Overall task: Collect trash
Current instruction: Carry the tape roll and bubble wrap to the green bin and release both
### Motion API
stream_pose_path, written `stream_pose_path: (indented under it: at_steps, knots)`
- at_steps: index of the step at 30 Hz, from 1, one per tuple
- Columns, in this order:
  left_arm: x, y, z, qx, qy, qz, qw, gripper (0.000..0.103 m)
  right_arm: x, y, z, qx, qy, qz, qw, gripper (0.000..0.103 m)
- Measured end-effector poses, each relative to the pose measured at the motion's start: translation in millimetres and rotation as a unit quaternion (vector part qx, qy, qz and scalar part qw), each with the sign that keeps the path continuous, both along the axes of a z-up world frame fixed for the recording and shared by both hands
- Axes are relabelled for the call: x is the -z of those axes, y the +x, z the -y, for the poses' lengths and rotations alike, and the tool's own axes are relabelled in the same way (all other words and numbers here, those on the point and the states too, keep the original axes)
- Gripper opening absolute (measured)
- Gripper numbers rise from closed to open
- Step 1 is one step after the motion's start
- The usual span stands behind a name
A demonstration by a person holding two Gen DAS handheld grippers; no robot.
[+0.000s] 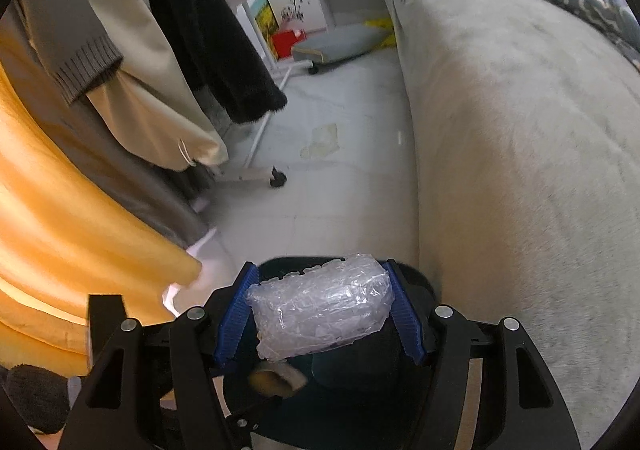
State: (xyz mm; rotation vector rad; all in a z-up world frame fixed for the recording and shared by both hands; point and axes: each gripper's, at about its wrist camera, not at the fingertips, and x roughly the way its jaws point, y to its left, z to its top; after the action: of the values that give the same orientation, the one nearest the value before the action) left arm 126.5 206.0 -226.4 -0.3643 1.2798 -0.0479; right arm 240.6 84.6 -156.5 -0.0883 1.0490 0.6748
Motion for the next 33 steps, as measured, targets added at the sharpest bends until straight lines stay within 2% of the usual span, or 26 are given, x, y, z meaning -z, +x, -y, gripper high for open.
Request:
stream_pose_path:
  at_steps: [2, 8, 20, 23, 28, 33]
  knots:
    - [-1.5, -0.2, -2.5, -0.001, 0.001, 0.002, 1.0000, 0.075, 10.6, 1.5, -3.3, 0.000, -0.011, -0.011, 1.000, 0.065]
    - [-16.3, -7.3, -16.6, -0.013, 0.006, 0.015, 0.9998, 0.076, 41.2, 5.4, -10.6, -0.001, -0.049, -0.044, 0.998, 0.065]
    - [-70.3, -18.8, -28.1, -0.018, 0.041, 0.106, 0.9934, 0.076, 80.3, 5.9, -19.0, -0.011, -0.113, -0.072, 0.991, 0.065]
    - [-82.9, -20.6, -28.7, -0.019, 0.048, 0.135, 0.9894, 0.075, 86.7, 1.6, -25.0, -0.025, -0.133, -0.071, 0.988, 0.065]
    - [-112.5, -24.8, -26.5, -0.022, 0.062, 0.197, 0.9782, 0.070, 94.3, -6.2, -33.6, -0.050, -0.159, -0.069, 0.984, 0.066]
    - [-146.9, -33.5, -26.7, -0.026, 0.060, 0.257, 0.9643, 0.067, 99.2, -9.6, -37.6, -0.059, -0.169, -0.075, 0.981, 0.076]
